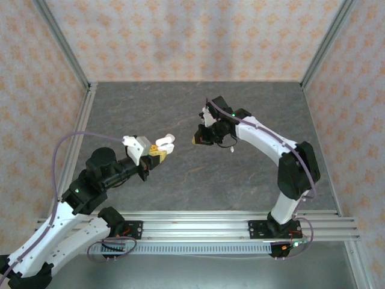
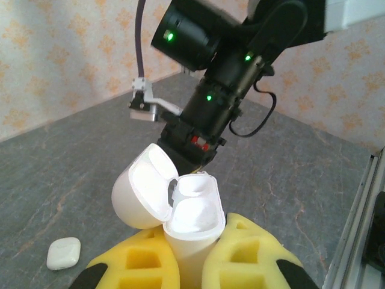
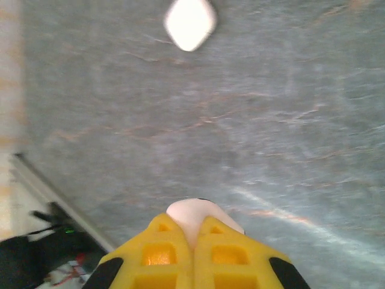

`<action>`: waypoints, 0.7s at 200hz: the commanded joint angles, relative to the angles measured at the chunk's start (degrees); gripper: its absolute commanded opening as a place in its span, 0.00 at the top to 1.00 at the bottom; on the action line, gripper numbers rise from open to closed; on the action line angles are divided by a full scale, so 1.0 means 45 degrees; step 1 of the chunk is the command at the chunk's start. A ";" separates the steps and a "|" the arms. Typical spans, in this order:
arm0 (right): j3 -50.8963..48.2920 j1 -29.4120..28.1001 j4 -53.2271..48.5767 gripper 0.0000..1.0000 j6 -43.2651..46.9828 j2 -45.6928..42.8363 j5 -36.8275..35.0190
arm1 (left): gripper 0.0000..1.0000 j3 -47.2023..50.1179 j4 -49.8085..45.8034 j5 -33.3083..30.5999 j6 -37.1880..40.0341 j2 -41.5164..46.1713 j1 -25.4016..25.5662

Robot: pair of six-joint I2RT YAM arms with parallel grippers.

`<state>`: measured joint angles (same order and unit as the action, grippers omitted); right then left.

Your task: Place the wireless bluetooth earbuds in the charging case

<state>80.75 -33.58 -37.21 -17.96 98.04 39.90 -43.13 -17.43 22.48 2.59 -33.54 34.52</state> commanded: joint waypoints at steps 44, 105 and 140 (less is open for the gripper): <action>-0.1308 0.0040 0.2551 0.97 -0.3773 -0.3718 0.1447 | 1.00 0.0960 0.3316 0.0384 0.0070 -0.0527 0.0014; -0.1958 -0.0311 0.4829 0.99 -0.6074 -0.6121 0.0622 | 1.00 0.1754 0.5407 -0.0132 -0.0125 -0.0933 0.0024; -0.1881 -0.1127 0.5941 0.99 -0.6956 -0.6165 0.0366 | 1.00 0.1980 0.6176 -0.0374 -0.0312 -0.1179 0.0024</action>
<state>72.79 -36.29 -17.30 -44.27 70.63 43.07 -35.35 3.38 22.48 2.39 -38.72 34.52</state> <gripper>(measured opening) 0.054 0.091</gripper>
